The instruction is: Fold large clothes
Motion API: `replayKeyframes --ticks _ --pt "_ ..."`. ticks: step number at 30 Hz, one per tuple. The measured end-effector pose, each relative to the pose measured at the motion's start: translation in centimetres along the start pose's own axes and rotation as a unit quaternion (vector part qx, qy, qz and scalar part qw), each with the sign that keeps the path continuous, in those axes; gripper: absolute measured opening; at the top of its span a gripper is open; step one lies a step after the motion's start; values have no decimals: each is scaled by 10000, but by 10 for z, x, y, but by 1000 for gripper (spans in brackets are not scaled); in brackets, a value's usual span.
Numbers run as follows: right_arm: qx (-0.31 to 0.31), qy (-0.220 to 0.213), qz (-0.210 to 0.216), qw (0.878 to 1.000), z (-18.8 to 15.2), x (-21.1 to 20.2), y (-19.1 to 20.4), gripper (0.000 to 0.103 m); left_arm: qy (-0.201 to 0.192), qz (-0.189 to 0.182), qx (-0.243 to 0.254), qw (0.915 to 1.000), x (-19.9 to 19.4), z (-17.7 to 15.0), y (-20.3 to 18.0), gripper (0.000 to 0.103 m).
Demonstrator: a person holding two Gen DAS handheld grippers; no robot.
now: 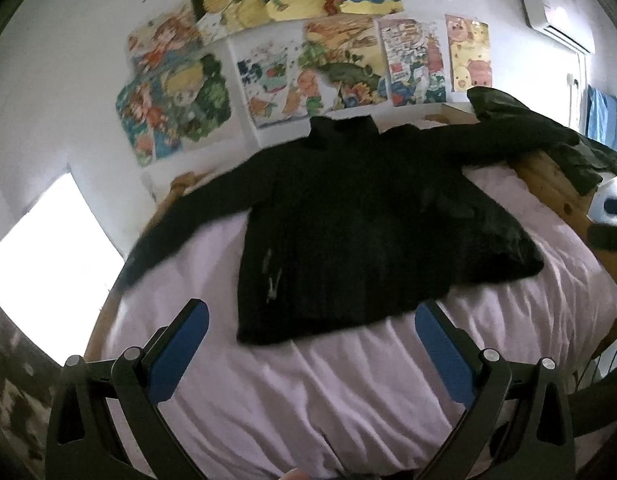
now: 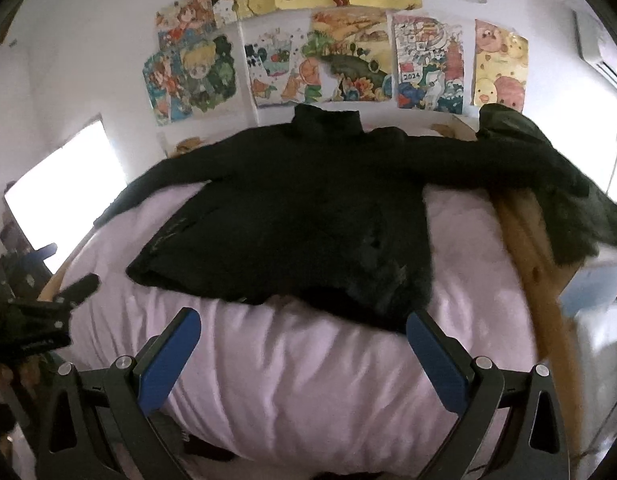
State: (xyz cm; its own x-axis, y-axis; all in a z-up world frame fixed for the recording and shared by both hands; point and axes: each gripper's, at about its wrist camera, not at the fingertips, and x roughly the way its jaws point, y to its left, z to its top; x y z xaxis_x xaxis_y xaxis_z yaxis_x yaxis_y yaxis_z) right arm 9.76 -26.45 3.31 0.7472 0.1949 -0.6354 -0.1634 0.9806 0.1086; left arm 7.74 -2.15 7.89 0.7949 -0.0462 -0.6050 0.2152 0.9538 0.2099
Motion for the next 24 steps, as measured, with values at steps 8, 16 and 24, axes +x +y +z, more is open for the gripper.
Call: replayKeyframes --ticks 8,16,24 --pt "312 -121 -824 9960 93 -1 -74 103 354 -196 220 9989 44 88 -6 101" --pt "1148 -377 -1588 9799 146 37 -180 103 36 -341 -67 9994 150 185 -23 101" --pt "2467 -685 -2243 9403 156 86 -324 103 -90 -649 -338 9973 301 239 -70 101"
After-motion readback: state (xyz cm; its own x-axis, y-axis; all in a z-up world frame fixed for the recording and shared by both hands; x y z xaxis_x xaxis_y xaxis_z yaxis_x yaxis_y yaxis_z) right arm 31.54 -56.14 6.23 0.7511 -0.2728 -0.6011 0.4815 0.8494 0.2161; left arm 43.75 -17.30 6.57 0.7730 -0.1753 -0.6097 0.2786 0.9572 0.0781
